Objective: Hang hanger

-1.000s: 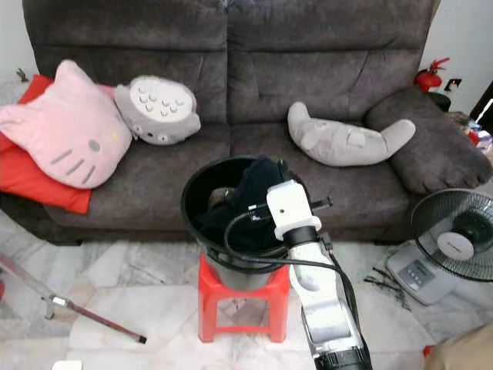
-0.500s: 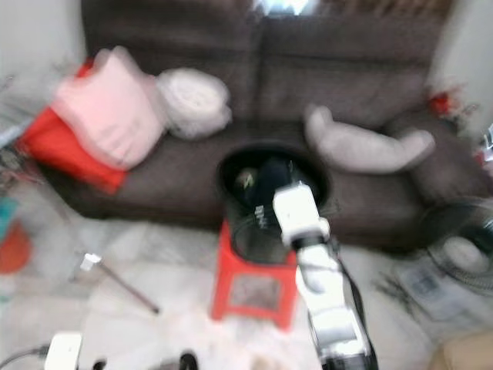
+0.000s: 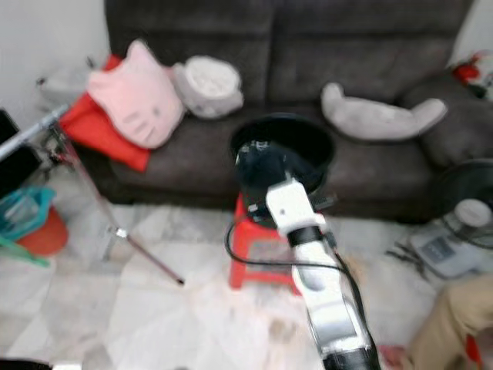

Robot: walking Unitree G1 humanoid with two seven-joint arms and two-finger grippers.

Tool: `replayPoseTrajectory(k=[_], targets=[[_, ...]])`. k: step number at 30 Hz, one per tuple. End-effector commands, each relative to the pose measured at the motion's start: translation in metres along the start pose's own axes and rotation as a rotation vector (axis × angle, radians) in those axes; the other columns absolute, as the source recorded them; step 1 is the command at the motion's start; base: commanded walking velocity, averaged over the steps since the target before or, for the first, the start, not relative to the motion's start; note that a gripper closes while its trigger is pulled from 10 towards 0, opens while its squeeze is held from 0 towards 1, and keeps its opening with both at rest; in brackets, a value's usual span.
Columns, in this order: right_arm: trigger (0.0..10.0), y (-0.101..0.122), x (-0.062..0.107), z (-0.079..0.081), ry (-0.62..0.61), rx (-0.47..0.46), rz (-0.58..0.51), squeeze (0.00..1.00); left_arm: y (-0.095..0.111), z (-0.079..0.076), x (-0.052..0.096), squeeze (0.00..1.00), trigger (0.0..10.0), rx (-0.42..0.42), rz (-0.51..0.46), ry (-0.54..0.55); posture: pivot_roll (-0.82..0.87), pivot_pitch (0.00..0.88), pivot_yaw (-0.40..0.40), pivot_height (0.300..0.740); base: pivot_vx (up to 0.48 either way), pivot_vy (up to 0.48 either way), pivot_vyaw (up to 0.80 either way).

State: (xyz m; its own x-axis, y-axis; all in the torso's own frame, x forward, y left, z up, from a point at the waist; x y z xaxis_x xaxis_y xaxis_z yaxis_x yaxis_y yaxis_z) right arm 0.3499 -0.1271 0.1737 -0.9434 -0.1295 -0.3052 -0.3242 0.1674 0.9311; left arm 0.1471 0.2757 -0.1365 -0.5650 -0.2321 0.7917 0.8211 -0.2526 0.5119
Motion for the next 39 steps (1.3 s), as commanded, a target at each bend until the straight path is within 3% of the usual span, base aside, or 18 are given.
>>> replayPoseTrajectory(k=[1,14,17,18,19,21,22,26,30,35,37,39], targets=[[10.0,0.022,-0.005,0.014,0.036,-0.013,-0.079,0.00,-0.002,0.003,0.001,0.00,10.0,-0.007,0.007,0.002,0.01,0.000,0.019,0.740,-0.352,0.000,0.00],[10.0,0.047,-0.010,0.024,0.090,0.011,-0.169,0.00,-0.002,0.003,0.001,0.00,10.0,-0.006,0.005,0.001,0.00,0.000,0.017,0.740,-0.265,0.000,0.00],[10.0,0.046,-0.006,0.058,0.269,-0.035,-0.146,0.00,-0.003,0.003,0.001,0.00,10.0,-0.009,0.008,0.004,0.00,0.000,0.017,0.740,0.000,0.000,0.00],[10.0,0.042,0.000,0.077,0.368,-0.116,-0.104,0.00,-0.003,0.004,0.001,0.00,10.0,-0.008,0.008,0.005,0.00,0.000,0.017,0.740,0.000,0.000,0.00],[10.0,0.042,0.000,0.077,0.368,-0.116,-0.104,0.00,-0.003,0.004,0.001,0.00,10.0,-0.008,0.008,0.005,0.00,0.000,0.017,0.740,0.000,0.000,0.00],[10.0,0.039,0.012,0.103,0.520,-0.199,-0.050,0.00,-0.003,0.004,0.001,0.00,10.0,-0.008,0.010,0.006,0.01,0.000,0.016,0.740,0.000,0.000,0.00],[10.0,0.039,0.012,0.103,0.520,-0.199,-0.050,0.00,-0.003,0.004,0.001,0.00,10.0,-0.008,0.010,0.006,0.01,0.000,0.016,0.740,0.000,0.000,0.00],[10.0,0.032,0.033,0.130,0.701,-0.230,0.023,0.00,-0.003,0.004,0.001,0.00,10.0,-0.012,0.010,0.006,0.00,0.000,0.020,0.740,0.000,0.000,0.00],[10.0,0.032,0.046,0.140,0.809,-0.272,0.059,0.00,-0.003,0.005,0.001,0.00,10.0,-0.012,0.009,0.007,0.01,0.000,0.021,0.740,0.000,0.000,0.00],[10.0,0.023,0.035,0.126,0.734,-0.257,0.094,0.00,-0.003,0.004,0.000,0.00,10.0,-0.011,0.012,0.005,0.01,0.000,0.022,0.740,0.000,0.000,0.00],[10.0,0.003,0.018,0.098,0.572,-0.255,0.141,0.00,-0.003,0.004,0.000,0.00,10.0,-0.011,0.015,0.004,0.01,0.000,0.022,0.740,0.000,0.000,0.00],[10.0,-0.016,0.003,0.061,0.367,-0.310,0.190,0.00,-0.004,0.003,0.000,0.00,10.0,-0.011,0.018,0.004,0.01,0.000,0.020,0.740,0.000,0.000,0.00]])
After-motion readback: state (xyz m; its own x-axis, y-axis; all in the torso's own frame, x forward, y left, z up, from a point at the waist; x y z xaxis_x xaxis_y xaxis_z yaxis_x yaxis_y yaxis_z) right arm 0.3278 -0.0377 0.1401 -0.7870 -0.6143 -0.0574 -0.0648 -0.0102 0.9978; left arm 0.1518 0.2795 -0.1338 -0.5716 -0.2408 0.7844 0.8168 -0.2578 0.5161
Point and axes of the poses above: a point about 5 cm out from each wrist's last joint towards the gripper, its own x axis pointing back from the gripper into the wrist, its own y axis along the axis of the wrist's last joint, z = x × y, the point moved 6 cm from there along -x, pointing out of the wrist towards the gripper, and after that the axes turned 14 degrees about -x, right-handed, at the moved point
